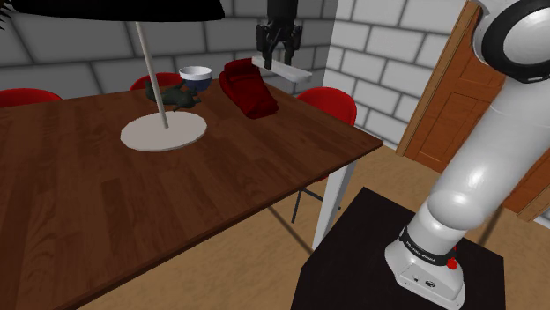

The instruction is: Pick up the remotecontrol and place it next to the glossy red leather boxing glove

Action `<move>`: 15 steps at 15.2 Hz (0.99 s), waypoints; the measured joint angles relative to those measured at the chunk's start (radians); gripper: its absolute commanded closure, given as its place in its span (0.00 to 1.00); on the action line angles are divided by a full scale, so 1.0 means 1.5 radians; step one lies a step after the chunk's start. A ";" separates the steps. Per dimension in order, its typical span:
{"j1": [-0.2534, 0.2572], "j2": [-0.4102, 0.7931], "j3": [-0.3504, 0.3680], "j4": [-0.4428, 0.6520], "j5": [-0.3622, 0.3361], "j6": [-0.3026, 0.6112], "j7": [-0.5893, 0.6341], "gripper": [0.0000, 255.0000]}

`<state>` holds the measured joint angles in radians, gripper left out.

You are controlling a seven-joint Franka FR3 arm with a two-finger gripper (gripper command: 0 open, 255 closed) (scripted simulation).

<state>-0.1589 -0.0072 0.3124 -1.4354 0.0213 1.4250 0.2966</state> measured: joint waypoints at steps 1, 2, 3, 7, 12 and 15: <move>-0.008 0.000 -0.008 0.001 0.000 -0.001 -0.016 1.00; -0.016 -0.003 -0.016 -0.001 0.001 -0.003 -0.032 1.00; -0.023 0.002 -0.023 0.002 -0.001 -0.001 -0.046 1.00; -0.056 0.011 -0.056 0.018 -0.004 -0.009 -0.113 1.00; -0.095 0.030 -0.095 0.041 -0.007 -0.014 -0.191 1.00; -0.120 0.053 -0.117 0.072 -0.009 -0.024 -0.239 1.00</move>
<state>-0.3389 0.0718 0.1363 -1.3269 0.0073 1.3886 -0.0620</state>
